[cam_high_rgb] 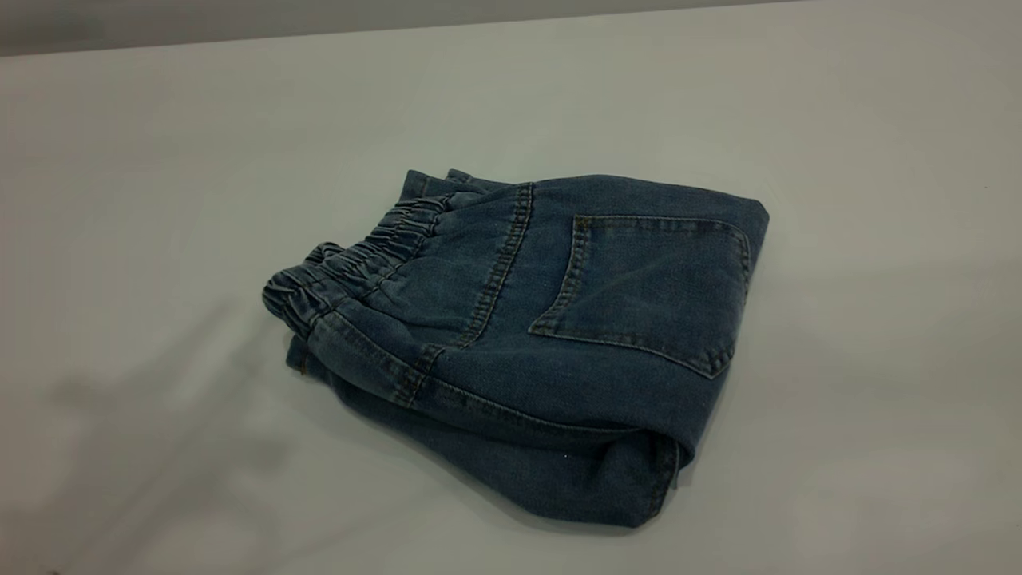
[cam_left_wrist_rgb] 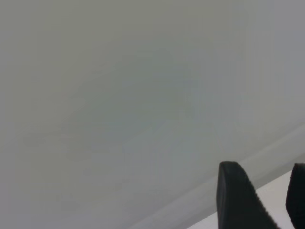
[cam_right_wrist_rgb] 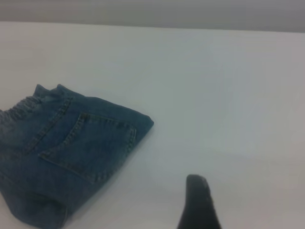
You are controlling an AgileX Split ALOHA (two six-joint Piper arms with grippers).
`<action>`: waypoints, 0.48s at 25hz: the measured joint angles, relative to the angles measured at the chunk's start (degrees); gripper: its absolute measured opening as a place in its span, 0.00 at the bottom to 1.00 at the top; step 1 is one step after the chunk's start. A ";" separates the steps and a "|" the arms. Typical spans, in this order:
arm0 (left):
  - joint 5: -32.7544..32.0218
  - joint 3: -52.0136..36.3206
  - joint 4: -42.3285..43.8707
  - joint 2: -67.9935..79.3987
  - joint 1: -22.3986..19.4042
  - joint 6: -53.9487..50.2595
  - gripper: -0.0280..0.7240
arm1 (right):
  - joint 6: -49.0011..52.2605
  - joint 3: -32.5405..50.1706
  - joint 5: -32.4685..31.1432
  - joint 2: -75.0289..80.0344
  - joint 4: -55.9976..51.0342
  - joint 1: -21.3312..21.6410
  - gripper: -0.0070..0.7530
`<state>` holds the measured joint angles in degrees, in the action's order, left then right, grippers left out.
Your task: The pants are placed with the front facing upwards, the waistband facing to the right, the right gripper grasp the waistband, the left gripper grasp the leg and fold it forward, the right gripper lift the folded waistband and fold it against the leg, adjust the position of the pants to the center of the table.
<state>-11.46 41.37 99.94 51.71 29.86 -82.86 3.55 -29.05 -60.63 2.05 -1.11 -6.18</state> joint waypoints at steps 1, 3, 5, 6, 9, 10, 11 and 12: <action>0.00 -0.13 0.00 -0.30 0.00 0.00 0.40 | -0.08 0.06 -0.10 0.00 -0.08 0.00 0.57; 0.00 -0.24 -0.05 -0.49 0.00 -0.43 0.40 | -0.85 0.06 -0.16 0.00 -0.27 0.00 0.57; 0.05 -0.24 -0.05 -0.49 0.00 -0.43 0.40 | -1.30 0.06 -0.16 0.00 -0.28 0.00 0.57; 0.11 -0.24 -0.05 -0.49 0.00 -0.43 0.40 | -1.30 0.06 -0.16 0.00 -0.28 0.00 0.57; 0.11 -0.24 -0.05 -0.49 0.00 -0.49 0.40 | -1.30 0.06 -0.22 0.00 -0.28 0.00 0.57; 0.11 -0.24 -0.05 -0.49 0.00 -0.49 0.40 | -1.30 0.06 -0.28 0.00 -0.28 0.00 0.57; 0.19 -0.24 -0.05 -0.49 0.00 -0.49 0.40 | -1.30 0.06 -0.28 0.00 -0.28 0.00 0.57; 0.35 -0.24 -0.05 -0.49 0.00 -0.58 0.40 | -1.30 0.06 -0.28 0.00 -0.28 0.00 0.57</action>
<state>-11.12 41.14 99.89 51.22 29.86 -83.44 2.24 -28.99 -60.91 2.05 -1.39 -6.18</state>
